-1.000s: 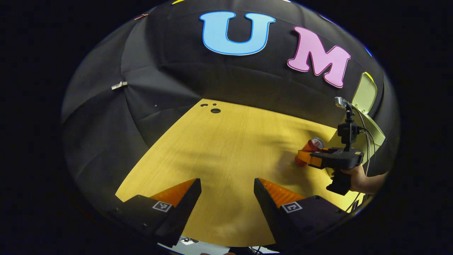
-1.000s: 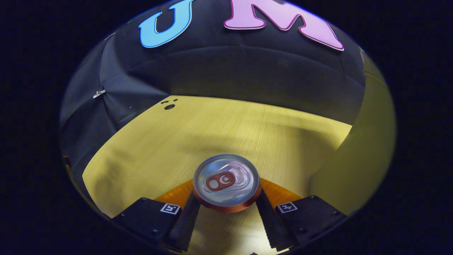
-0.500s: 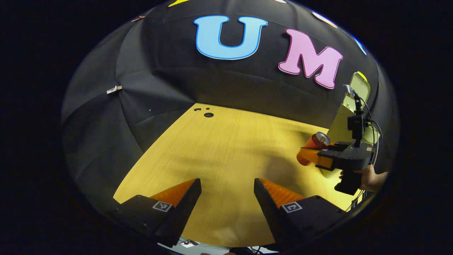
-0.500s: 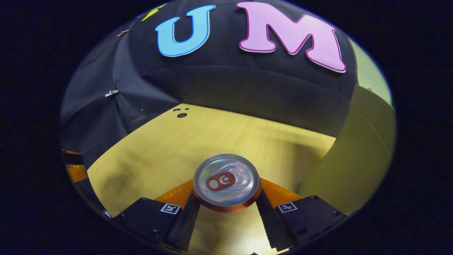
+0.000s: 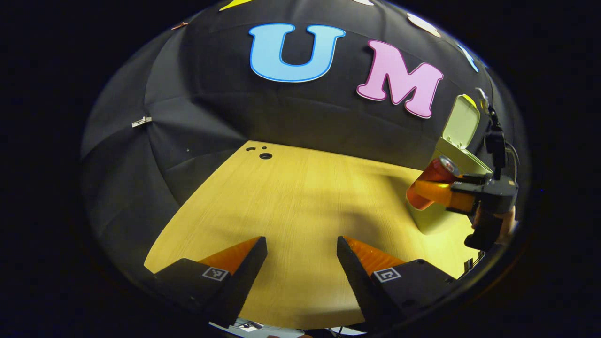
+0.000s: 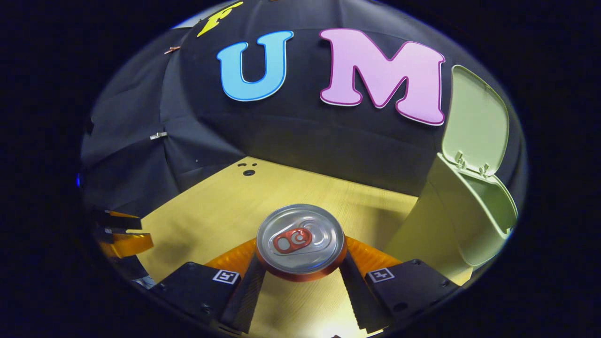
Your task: Press the lid of the desktop garbage bin to open it, pick up the crumpled paper on the desktop and throw it into the bin, then pick up the pop can on the desktop and drop it into the bin, and finally close the garbage bin lid.
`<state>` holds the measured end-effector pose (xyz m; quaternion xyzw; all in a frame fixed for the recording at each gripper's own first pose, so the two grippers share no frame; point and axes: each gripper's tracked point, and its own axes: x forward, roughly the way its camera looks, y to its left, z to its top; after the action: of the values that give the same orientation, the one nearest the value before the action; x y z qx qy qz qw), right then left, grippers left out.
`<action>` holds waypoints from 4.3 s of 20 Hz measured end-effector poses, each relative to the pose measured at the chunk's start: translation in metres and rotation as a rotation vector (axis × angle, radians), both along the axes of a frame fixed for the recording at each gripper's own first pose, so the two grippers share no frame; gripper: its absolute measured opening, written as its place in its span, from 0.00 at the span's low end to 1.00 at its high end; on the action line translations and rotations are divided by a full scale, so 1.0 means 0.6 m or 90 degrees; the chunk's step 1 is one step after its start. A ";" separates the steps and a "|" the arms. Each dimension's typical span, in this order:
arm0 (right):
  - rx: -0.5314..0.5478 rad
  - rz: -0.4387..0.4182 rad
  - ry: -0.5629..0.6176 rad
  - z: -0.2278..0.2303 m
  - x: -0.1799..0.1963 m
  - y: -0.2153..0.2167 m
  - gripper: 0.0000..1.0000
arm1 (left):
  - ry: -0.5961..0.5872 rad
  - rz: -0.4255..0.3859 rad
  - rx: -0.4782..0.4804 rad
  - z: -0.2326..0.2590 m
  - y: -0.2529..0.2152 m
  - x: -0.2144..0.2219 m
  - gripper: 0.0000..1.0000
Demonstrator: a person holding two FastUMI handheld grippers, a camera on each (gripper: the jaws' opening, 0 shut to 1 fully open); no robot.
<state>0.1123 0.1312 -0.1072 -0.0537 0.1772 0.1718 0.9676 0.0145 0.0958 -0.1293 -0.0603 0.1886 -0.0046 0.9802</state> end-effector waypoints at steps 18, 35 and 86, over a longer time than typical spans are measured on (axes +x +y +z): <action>0.051 -0.086 -0.121 0.212 -0.086 -0.160 0.83 | 0.023 -0.077 -0.007 -0.031 -0.098 0.029 0.96; 0.040 -0.206 -0.209 0.319 -0.026 -0.344 0.83 | 0.085 -0.043 0.026 -0.107 -0.110 0.039 0.96; 0.119 -0.223 -0.290 0.504 0.135 -0.450 0.97 | 0.106 -0.011 0.070 -0.071 -0.170 0.100 0.96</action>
<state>0.1935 -0.1387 0.1950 0.0299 -0.0545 0.0015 0.9981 0.0743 -0.0063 -0.1722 -0.0047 0.2697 0.0027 0.9629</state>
